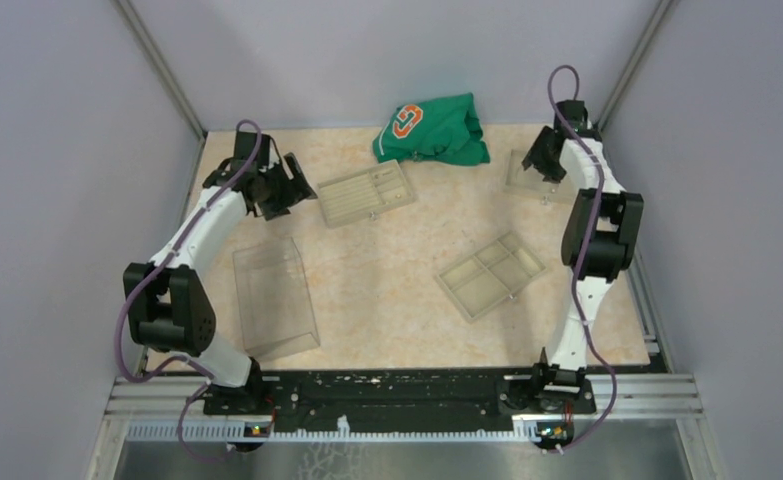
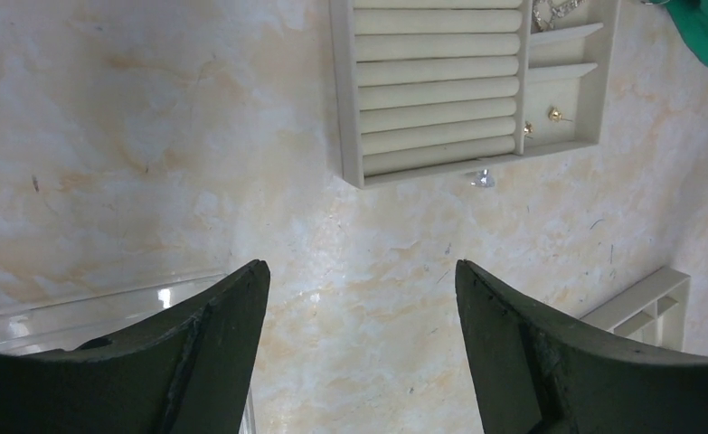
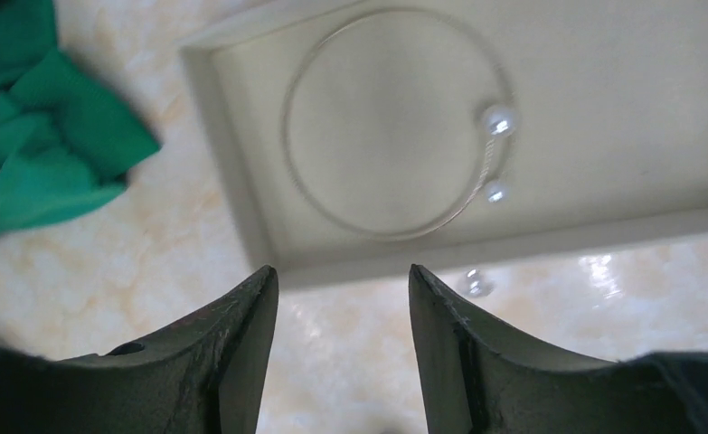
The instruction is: Organize the mixed jewelry
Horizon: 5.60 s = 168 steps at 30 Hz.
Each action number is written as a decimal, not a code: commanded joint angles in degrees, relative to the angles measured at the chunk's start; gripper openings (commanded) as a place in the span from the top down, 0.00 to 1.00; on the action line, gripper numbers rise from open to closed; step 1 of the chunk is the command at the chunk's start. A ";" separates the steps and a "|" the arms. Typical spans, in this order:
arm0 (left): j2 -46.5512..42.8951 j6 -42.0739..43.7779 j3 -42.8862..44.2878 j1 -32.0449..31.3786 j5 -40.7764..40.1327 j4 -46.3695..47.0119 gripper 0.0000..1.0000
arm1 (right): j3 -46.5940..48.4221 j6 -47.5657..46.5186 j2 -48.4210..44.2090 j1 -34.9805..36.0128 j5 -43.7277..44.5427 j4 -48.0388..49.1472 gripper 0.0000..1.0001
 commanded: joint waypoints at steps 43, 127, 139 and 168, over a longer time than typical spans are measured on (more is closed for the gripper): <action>-27.09 -5.71 -32.17 14.49 24.01 -1.46 0.02 | -22.78 0.84 -24.12 23.46 -11.51 6.90 0.41; -13.57 4.55 -15.57 12.25 12.90 -6.76 0.01 | 1.71 5.36 -7.72 33.76 7.90 -15.29 1.00; -17.73 -3.26 -26.62 12.16 15.81 -7.10 0.01 | -16.96 7.20 -19.68 41.56 1.34 -15.28 1.00; -23.86 -8.81 -33.76 11.25 24.02 0.15 0.02 | -18.97 14.10 -11.77 50.71 5.14 -11.71 1.00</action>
